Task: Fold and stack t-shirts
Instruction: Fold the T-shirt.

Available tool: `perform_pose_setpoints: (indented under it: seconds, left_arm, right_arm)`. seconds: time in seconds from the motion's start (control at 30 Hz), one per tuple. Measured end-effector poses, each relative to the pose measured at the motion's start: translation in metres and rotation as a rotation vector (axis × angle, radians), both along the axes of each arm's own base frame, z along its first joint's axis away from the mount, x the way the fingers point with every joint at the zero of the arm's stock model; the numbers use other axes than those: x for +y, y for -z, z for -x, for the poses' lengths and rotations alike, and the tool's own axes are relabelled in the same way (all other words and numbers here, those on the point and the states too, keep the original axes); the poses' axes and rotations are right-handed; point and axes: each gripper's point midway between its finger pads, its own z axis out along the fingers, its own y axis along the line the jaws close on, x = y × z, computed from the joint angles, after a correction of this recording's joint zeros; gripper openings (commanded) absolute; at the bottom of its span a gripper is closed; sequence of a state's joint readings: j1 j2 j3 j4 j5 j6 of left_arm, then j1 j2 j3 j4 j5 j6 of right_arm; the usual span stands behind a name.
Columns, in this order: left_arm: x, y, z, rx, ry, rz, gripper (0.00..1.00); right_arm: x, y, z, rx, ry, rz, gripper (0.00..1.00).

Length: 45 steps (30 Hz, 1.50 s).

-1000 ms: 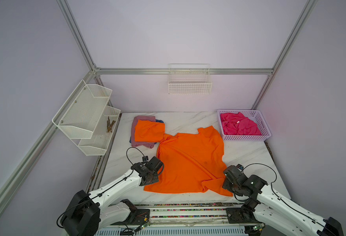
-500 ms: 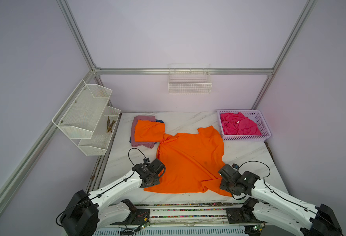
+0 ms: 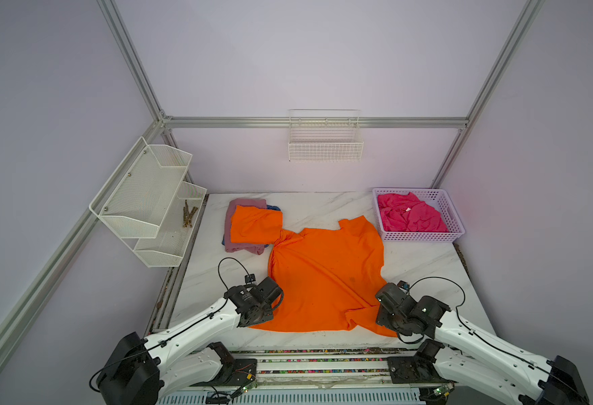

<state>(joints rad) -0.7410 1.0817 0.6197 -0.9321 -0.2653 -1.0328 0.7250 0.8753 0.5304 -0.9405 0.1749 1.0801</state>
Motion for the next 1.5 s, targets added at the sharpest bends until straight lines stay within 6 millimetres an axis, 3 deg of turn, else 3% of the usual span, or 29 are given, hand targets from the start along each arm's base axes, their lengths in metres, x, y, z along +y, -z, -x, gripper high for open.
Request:
perform_pose_setpoints:
  seconds: [0.07, 0.17, 0.3, 0.53, 1.03, 1.1, 1.27, 1.37, 1.43, 1.5]
  left_arm:
    - [0.003, 0.004, 0.003, 0.009, -0.017, -0.004, 0.28]
    - [0.008, 0.012, 0.009, 0.025, -0.045, -0.009, 0.28]
    - [0.013, 0.019, 0.014, 0.019, -0.07, -0.002, 0.37]
    - [0.017, 0.016, 0.014, -0.048, -0.103, 0.048, 0.43]
    - [0.017, 0.033, 0.013, -0.047, -0.106, 0.039, 0.49]
    - [0.016, 0.033, 0.011, -0.056, -0.107, 0.044, 0.47]
    - [0.015, 0.033, 0.009, -0.078, -0.106, 0.057, 0.29]
    - [0.014, 0.033, 0.009, -0.084, -0.104, 0.069, 0.09]
    - [0.014, 0.033, 0.009, -0.084, -0.103, 0.078, 0.0]
    - [0.012, 0.032, 0.01, -0.085, -0.099, 0.089, 0.0]
  right_arm:
    - [0.003, -0.007, -0.004, -0.014, 0.001, -0.006, 0.58]
    - [0.007, -0.022, -0.012, -0.048, -0.002, -0.019, 0.58]
    - [0.011, -0.034, -0.018, -0.076, -0.013, -0.03, 0.58]
    - [0.009, -0.036, -0.016, -0.069, -0.034, -0.009, 0.58]
    - [0.007, -0.04, -0.013, -0.066, -0.053, 0.002, 0.58]
    - [0.007, -0.04, -0.013, -0.065, -0.053, 0.003, 0.57]
    - [0.007, -0.04, -0.012, -0.062, -0.057, 0.006, 0.57]
    - [0.008, -0.037, -0.012, -0.051, -0.067, 0.018, 0.57]
    - [0.008, -0.036, -0.012, -0.046, -0.073, 0.022, 0.57]
    - [0.009, -0.036, -0.011, -0.044, -0.077, 0.025, 0.57]
